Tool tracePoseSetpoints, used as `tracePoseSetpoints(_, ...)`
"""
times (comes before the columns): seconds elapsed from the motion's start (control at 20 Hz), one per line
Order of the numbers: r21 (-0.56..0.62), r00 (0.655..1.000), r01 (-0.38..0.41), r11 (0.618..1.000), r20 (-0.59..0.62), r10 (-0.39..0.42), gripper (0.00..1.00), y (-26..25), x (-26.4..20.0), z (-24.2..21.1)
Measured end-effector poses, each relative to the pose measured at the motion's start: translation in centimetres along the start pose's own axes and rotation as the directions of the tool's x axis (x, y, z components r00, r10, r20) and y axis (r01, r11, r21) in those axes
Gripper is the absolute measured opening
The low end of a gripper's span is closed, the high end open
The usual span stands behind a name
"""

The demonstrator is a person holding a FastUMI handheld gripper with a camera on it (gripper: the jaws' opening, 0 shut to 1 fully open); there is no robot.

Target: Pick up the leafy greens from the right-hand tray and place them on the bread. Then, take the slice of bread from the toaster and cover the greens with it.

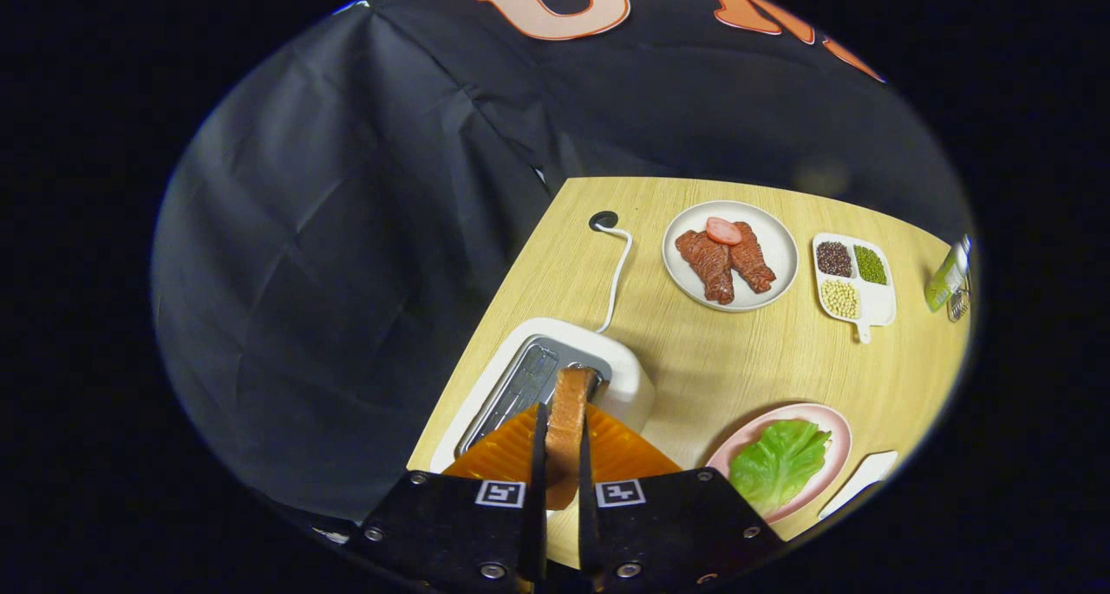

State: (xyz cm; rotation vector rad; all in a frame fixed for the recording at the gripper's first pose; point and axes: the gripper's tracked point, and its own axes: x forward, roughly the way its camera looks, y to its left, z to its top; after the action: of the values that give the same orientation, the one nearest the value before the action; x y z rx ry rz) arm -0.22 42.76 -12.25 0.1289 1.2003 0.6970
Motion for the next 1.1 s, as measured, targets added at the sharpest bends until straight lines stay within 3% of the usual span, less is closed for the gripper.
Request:
tracePoseSetpoints(0.5,0.032,0.978,-0.159,0.987,0.139,0.153,0.15,-2.0,-6.1,0.0)
tracePoseSetpoints(0.75,0.065,0.959,-0.200,0.978,0.216,0.182,0.15,-5.2,-8.9,-0.2)
tracePoseSetpoints(1.1,0.165,0.946,-0.209,0.964,0.285,0.156,0.15,-11.8,-10.9,-1.1)
